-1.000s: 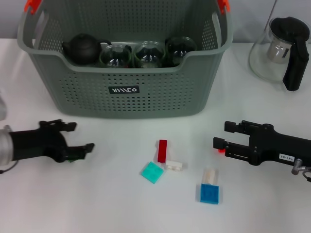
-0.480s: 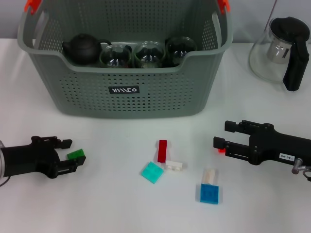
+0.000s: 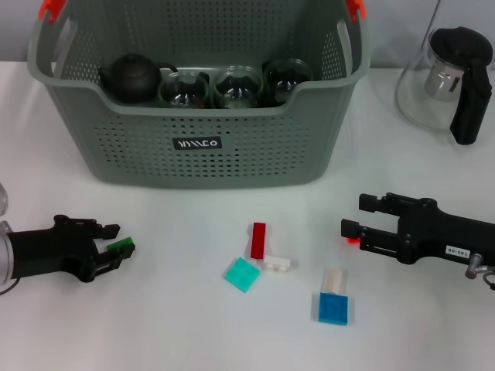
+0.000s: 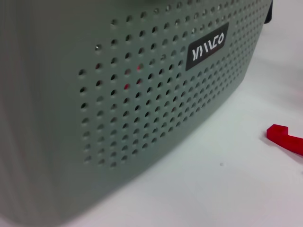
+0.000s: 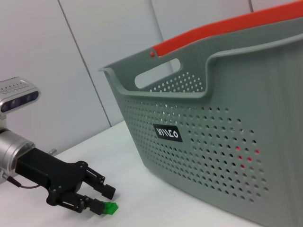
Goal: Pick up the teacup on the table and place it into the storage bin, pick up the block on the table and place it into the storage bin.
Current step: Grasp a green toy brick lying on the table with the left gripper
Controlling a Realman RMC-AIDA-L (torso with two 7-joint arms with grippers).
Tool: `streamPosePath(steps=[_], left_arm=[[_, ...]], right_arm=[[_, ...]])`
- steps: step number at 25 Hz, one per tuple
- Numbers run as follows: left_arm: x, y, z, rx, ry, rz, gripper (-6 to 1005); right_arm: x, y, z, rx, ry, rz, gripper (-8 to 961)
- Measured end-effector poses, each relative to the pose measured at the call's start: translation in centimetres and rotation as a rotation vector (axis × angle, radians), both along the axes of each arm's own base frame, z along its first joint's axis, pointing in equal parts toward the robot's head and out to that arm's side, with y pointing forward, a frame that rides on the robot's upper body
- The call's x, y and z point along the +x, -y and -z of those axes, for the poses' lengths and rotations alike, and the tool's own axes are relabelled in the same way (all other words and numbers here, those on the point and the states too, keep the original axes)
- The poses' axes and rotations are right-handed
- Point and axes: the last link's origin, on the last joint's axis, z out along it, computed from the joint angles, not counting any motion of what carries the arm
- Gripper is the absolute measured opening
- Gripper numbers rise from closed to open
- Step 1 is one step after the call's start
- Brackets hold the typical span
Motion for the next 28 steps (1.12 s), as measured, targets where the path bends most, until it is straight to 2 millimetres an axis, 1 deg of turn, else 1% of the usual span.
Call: streamPosePath(steps=[5,10,20,28], left_arm=[[0.02,0.06,0.10,-0.004,-0.009,0.016,442],[-0.08,0.42,0.41,-0.011,-0.047,0.092,408],[-0.28,0.03,0.72,0.003,-0.062,0.085,425],[-0.06,-0.42,0.38,0.012,-0.054,0.071,375]], right_arm=[[0.05,0.00,-0.05,0.001,0.001,0.000,712],[0.06,-0.01,-0.05,0.002,0.002,0.000,712],[0.08,-0.02,0.03,0.003,0.004,0.003,713],[0.14,0.00,-0.02,0.004,0.005,0.004,712]])
